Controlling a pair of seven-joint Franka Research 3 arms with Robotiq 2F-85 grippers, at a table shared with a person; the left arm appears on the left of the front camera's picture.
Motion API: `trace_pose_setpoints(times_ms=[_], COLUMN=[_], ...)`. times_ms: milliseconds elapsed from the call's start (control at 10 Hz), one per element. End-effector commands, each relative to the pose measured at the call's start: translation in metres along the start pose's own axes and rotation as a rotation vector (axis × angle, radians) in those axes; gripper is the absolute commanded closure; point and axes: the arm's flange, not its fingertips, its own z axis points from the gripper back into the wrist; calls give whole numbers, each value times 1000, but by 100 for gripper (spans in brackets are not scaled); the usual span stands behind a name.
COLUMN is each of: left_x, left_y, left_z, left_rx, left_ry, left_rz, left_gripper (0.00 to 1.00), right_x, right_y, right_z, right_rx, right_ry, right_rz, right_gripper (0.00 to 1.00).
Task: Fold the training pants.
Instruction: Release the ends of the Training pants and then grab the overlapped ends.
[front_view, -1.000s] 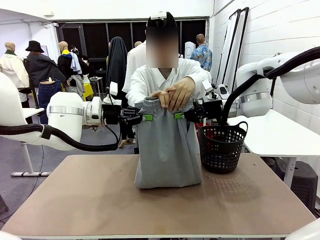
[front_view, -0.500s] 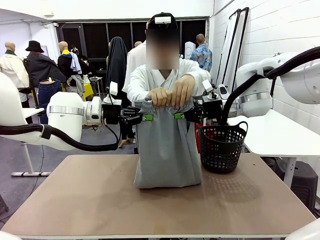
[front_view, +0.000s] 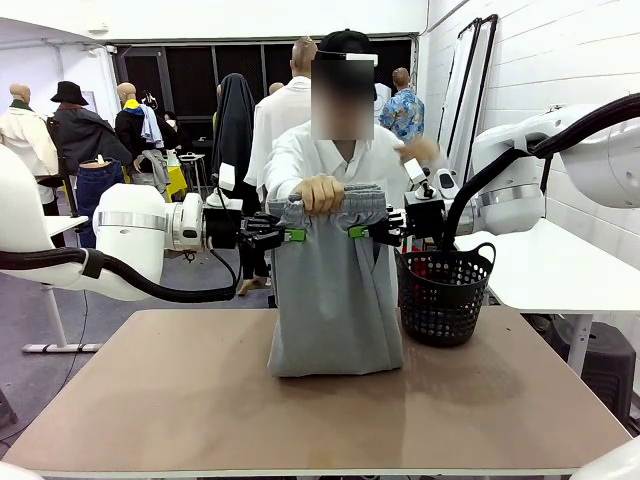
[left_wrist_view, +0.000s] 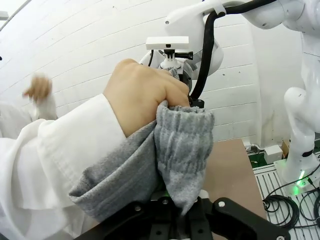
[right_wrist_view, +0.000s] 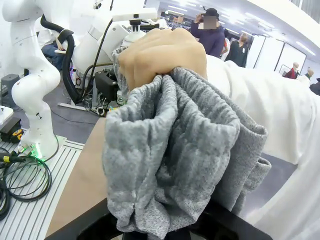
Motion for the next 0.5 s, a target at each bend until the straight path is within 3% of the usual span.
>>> trace_pose_setpoints(times_ms=[0,400], left_x=[-1,-1], left_y=[-3,-3], left_z=[-1,-1], left_rx=[12,12], left_ry=[-18,-18], left_rz=[-15,-15], left_gripper=[100,100], right_x=[2,2], right_y=[1,1], right_z=[0,0], right_rx=[10,10], right_ry=[-8,-8], right_rz=[0,0], right_gripper=[100,100])
